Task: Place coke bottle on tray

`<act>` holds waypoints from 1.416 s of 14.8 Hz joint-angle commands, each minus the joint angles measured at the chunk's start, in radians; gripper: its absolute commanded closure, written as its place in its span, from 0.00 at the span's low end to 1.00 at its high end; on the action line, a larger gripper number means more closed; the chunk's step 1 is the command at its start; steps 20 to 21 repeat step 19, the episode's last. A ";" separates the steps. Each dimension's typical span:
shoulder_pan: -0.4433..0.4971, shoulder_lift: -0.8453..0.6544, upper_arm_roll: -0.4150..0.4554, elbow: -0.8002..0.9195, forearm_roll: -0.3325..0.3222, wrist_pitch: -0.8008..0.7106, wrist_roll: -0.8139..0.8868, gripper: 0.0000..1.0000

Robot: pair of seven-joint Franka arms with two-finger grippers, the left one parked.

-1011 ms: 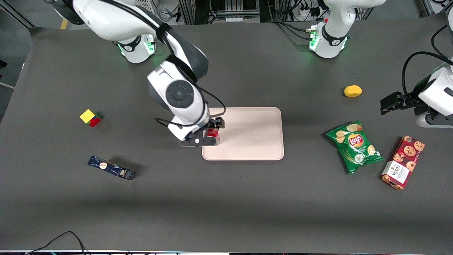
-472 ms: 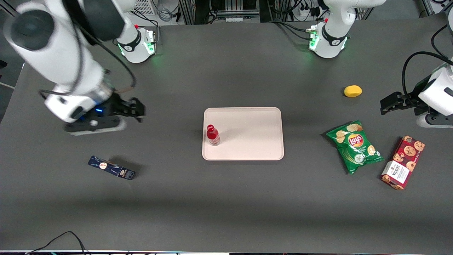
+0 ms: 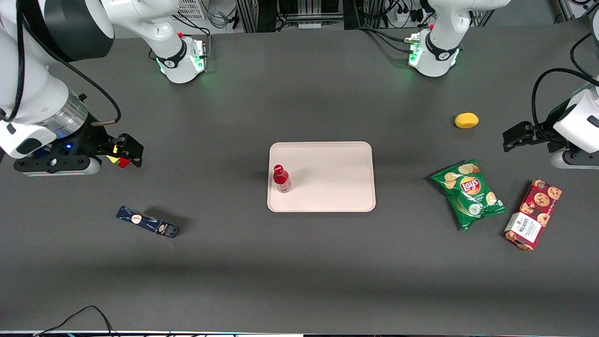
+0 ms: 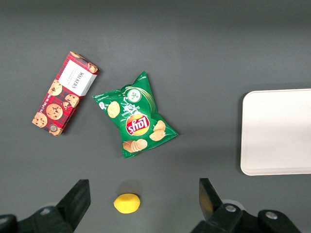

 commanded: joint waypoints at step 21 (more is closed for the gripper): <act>-0.122 -0.041 -0.066 -0.035 0.044 0.013 -0.046 0.00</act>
